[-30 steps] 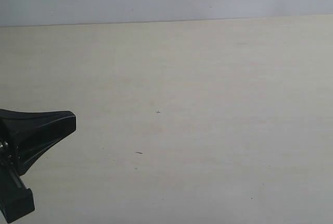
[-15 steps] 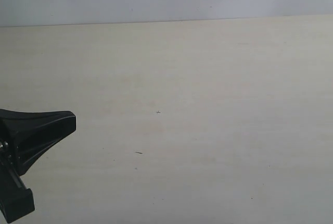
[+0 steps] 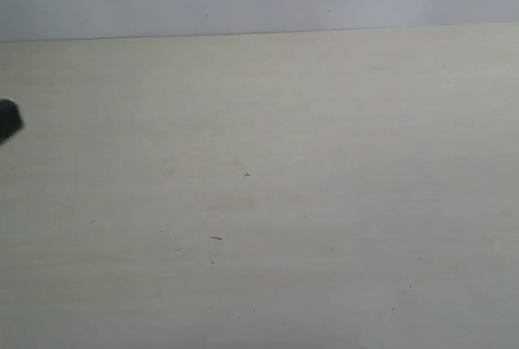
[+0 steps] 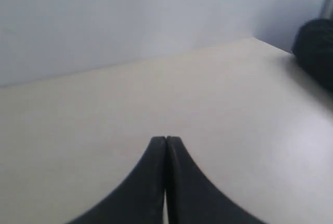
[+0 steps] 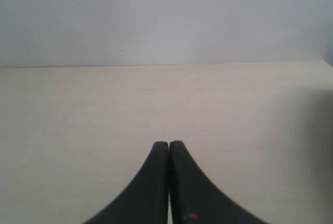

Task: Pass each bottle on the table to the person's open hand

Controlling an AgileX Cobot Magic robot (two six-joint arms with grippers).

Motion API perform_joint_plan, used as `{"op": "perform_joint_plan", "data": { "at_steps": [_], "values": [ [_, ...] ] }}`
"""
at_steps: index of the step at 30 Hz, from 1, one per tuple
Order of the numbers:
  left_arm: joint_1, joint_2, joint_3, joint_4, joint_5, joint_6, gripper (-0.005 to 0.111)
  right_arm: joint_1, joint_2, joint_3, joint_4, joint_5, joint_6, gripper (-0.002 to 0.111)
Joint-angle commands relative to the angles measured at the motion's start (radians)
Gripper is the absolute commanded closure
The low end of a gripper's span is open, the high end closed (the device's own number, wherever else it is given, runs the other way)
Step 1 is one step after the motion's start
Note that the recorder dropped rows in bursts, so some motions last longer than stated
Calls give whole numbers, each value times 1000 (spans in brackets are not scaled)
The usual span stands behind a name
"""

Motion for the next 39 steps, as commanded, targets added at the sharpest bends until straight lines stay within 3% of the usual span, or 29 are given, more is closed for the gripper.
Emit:
{"op": "perform_joint_plan", "data": {
  "at_steps": [1, 3, 8, 12, 18, 30, 39],
  "values": [
    [243, -188, 1, 8, 172, 26, 107, -6, -6, 5, -10, -2, -1, 108],
    [346, -264, 1, 8, 220, 26, 107, -6, -6, 5, -10, -2, -1, 108],
    [530, -423, 1, 8, 321, 26, 107, -6, -6, 5, -10, -2, -1, 108],
    [589, -506, 1, 8, 362, 26, 107, -6, -6, 5, -10, -2, -1, 108],
    [589, -568, 8, 15, 362, 26, 107, -6, -6, 5, -10, -2, -1, 108],
    [589, -568, 257, 22, 278, 26, 107, -6, -6, 5, -10, -2, -1, 108],
    [589, -568, 257, 24, 309, 26, 107, -6, -6, 5, -10, 0, -1, 108]
  ]
}}
